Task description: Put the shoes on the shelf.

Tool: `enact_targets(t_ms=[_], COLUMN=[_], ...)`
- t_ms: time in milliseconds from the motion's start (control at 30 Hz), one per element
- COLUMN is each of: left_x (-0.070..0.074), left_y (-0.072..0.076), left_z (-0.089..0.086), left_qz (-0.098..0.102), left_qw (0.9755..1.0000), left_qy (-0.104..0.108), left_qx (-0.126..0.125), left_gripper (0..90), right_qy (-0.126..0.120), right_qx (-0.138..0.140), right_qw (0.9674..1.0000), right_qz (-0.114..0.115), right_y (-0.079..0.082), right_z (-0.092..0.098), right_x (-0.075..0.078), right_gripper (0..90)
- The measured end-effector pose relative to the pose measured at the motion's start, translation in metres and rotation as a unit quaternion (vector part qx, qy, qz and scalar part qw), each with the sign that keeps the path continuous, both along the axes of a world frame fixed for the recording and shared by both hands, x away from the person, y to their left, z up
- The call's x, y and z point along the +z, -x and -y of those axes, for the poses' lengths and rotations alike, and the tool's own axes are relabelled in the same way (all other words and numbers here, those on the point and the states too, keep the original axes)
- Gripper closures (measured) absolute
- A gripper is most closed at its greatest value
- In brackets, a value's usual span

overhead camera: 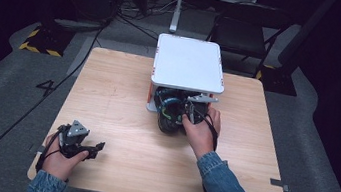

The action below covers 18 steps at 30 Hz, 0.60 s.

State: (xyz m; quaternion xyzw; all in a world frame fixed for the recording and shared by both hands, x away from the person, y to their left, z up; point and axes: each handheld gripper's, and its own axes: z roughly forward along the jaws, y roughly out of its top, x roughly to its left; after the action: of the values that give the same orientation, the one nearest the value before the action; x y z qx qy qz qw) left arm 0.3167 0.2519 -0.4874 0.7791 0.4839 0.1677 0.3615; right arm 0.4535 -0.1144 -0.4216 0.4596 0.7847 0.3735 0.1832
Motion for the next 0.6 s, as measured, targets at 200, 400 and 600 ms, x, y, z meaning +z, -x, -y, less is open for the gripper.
enact_targets(t_ms=[200,400,600], left_x=[-0.002,-0.001,-0.003], left_y=[0.004,0.006,0.005], left_z=[-0.005,-0.007,-0.003], left_qz=[-0.001,0.001,-0.002], left_qw=[1.0,1.0,1.0], left_qy=[0.004,0.006,0.003], left_qx=[0.006,0.006,-0.003], left_gripper=[24.4,24.4,24.4], right_qy=[-0.003,-0.004,-0.008], right_qx=[-0.03,-0.062,-0.077], right_qw=[0.9994,0.9974,0.9957], right_qz=[0.015,0.038,0.05], right_y=[-0.029,-0.038,-0.045], right_z=[-0.013,-0.019,-0.016], right_x=[-0.013,-0.025,-0.031], right_gripper=[80.9,80.9,77.0])
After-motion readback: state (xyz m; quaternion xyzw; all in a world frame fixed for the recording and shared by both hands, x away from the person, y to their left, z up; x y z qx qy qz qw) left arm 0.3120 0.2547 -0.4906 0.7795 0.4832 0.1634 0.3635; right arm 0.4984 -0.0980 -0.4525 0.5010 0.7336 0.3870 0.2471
